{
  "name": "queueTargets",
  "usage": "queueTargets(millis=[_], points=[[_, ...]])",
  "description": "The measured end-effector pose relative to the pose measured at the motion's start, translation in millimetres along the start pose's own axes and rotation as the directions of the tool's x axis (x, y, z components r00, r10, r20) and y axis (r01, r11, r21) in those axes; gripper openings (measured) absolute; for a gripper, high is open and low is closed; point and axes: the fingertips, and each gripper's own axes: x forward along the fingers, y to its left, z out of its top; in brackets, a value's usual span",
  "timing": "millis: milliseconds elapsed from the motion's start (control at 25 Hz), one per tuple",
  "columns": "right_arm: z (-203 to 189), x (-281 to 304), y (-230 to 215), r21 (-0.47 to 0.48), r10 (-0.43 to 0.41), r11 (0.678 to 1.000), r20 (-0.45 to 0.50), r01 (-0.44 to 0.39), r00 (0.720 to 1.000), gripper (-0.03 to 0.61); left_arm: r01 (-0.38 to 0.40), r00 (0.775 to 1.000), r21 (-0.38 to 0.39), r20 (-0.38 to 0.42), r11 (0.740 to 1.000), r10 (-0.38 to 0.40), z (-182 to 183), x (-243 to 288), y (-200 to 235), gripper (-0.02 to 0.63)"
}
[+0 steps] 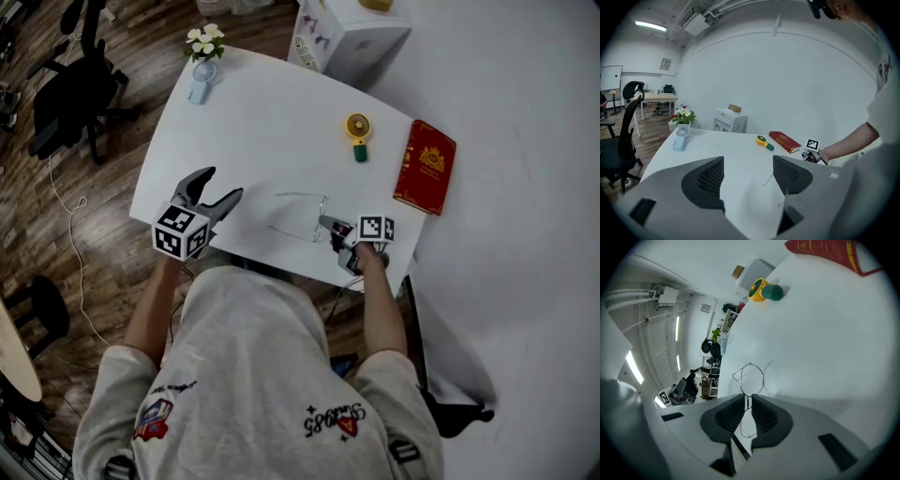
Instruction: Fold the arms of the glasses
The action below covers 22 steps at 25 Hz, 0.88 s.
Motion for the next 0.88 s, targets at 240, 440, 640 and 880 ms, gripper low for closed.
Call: queueTargets(millis=[240,440,640,880], points=[[-1.1,-1.9,2.6,-0.025,-0.029,0.999,0.006,0.029,1.0,0.022,0.013,1.0,-0.002,-0.001,1.0,-0.013,-1.3,0.8,-2.8,0.324],[-1.4,-9.2,2.9,-0.076,-0.092,0.993,0.004,0.092,0.996,0.02,0.028,1.0,0.0,-0.003,1.0,-0.028,-2.3,1.4,-7.5,0.324],[-0.4,-21.7,5.9,-0.12,-0.156,0.981,-0.003,0.154,0.988,0.018,0.043,0.999,0.008,-0.006,0.999,-0.043,-6.4,3.6,-14.1,0.324],[5.6,-44.5,23.0,-0.17,-0.196,0.966,0.014,0.195,0.981,0.018,0.073,0.997,0.016,-0.004,0.997,-0.073,-5.9,6.2,-21.9,0.324]])
